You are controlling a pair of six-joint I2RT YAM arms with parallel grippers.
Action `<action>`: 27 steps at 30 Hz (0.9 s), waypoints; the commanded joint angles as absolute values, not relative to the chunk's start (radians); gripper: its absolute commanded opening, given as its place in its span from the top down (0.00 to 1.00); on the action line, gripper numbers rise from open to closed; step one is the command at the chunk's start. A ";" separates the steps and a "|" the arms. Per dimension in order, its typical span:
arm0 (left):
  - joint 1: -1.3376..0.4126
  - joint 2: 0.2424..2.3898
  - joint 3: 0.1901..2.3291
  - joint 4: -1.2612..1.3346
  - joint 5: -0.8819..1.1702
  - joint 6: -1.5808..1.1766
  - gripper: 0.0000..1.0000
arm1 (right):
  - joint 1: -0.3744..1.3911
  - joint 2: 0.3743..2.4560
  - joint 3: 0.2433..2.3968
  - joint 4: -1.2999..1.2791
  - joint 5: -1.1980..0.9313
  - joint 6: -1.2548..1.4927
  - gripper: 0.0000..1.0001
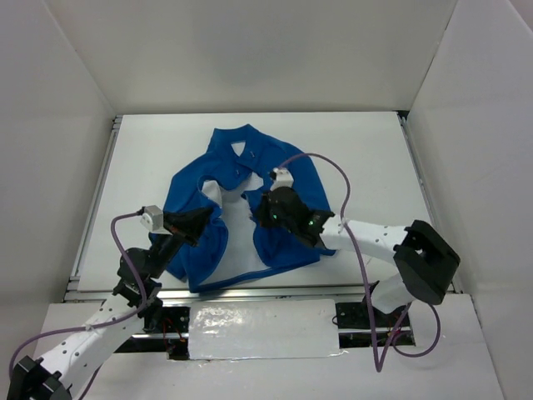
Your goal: Zip up the jacket
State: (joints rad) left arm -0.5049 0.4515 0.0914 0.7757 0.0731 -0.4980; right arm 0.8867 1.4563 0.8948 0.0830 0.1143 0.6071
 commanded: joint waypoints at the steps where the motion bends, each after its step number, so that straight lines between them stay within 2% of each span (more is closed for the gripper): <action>1: -0.508 0.426 0.090 0.766 0.005 -0.503 1.00 | 0.951 1.351 0.725 0.127 0.597 0.627 1.00; 2: -0.506 0.428 0.095 0.755 0.005 -0.494 1.00 | 0.953 1.300 0.633 0.471 0.577 0.599 1.00; 3: -0.506 0.429 0.112 0.738 0.005 -0.488 1.00 | 0.943 1.260 0.473 0.629 0.436 0.609 1.00; 4: -0.508 0.430 0.120 0.700 0.005 -0.479 1.00 | 0.896 1.218 0.418 0.893 0.351 0.620 1.00; 5: -0.506 0.426 0.135 0.681 -0.006 -0.477 1.00 | 0.875 1.224 0.379 0.995 0.275 0.614 1.00; 6: -0.506 0.422 0.140 0.664 -0.027 -0.474 1.00 | 0.849 1.267 0.391 1.037 0.038 0.583 1.00; 7: -0.508 0.407 0.143 0.641 -0.029 -0.466 1.00 | 0.822 1.296 0.437 0.934 -0.042 0.495 1.00; 9: -0.508 0.390 0.146 0.626 -0.032 -0.463 1.00 | 0.836 1.375 0.600 0.729 -0.026 0.418 1.00; 11: -0.508 0.370 0.143 0.609 -0.035 -0.459 1.00 | 0.848 1.399 0.585 0.739 0.090 0.367 1.00; 14: -0.506 0.359 0.137 0.601 -0.032 -0.459 1.00 | 0.848 1.385 0.488 0.929 0.141 0.290 1.00; 17: -0.506 0.368 0.132 0.607 -0.026 -0.456 1.00 | 0.845 1.329 0.341 1.240 0.086 0.273 1.00; 19: -0.506 0.379 0.135 0.617 -0.015 -0.454 1.00 | 0.799 1.304 0.319 1.312 -0.124 0.368 1.00; 22: -0.508 0.397 0.141 0.624 -0.009 -0.453 1.00 | 0.798 1.365 0.322 1.333 -0.211 0.416 1.00; 25: -0.506 0.399 0.147 0.623 -0.009 -0.451 1.00 | 0.756 1.423 0.249 1.653 -0.375 0.532 1.00; 27: -0.506 0.390 0.147 0.612 0.011 -0.445 1.00 | 0.687 1.442 0.317 1.756 -0.577 0.661 1.00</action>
State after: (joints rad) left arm -0.5049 0.4004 0.0948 0.5674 -0.0086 -0.4725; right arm 0.7498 1.4075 0.2813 1.2377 -0.2852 0.5030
